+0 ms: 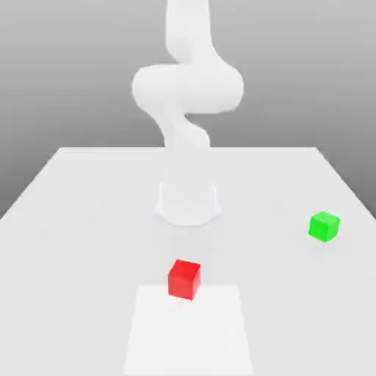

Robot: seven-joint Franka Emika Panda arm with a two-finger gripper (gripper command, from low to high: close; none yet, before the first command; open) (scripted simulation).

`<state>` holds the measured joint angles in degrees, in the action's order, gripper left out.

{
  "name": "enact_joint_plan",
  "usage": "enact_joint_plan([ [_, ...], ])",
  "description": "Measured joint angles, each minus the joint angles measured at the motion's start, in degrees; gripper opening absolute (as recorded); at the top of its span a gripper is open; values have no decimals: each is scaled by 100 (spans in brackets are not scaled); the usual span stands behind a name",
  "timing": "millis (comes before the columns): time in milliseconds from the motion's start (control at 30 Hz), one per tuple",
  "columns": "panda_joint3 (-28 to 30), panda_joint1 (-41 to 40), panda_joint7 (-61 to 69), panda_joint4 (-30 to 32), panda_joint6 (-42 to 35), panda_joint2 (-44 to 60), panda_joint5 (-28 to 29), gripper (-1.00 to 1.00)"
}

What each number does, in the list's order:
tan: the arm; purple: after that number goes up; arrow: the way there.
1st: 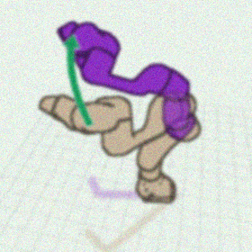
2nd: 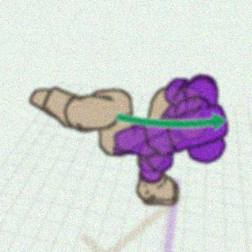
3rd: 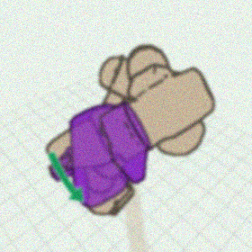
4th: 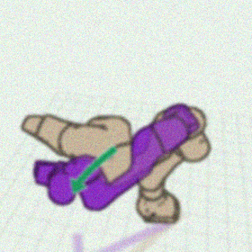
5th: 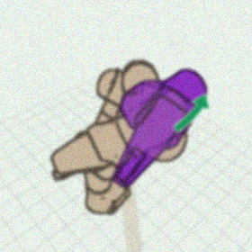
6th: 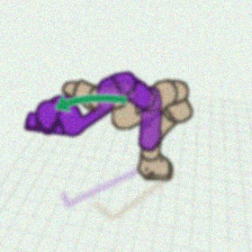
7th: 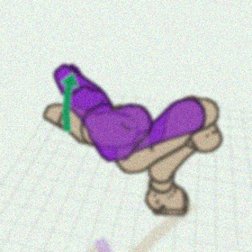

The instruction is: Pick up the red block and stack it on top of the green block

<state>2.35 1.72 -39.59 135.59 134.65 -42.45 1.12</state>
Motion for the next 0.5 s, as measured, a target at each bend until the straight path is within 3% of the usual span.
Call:
enact_joint_plan([
  [500, 1259, 964, 4004, 2400, 1834, 2191, 632, 0],
])
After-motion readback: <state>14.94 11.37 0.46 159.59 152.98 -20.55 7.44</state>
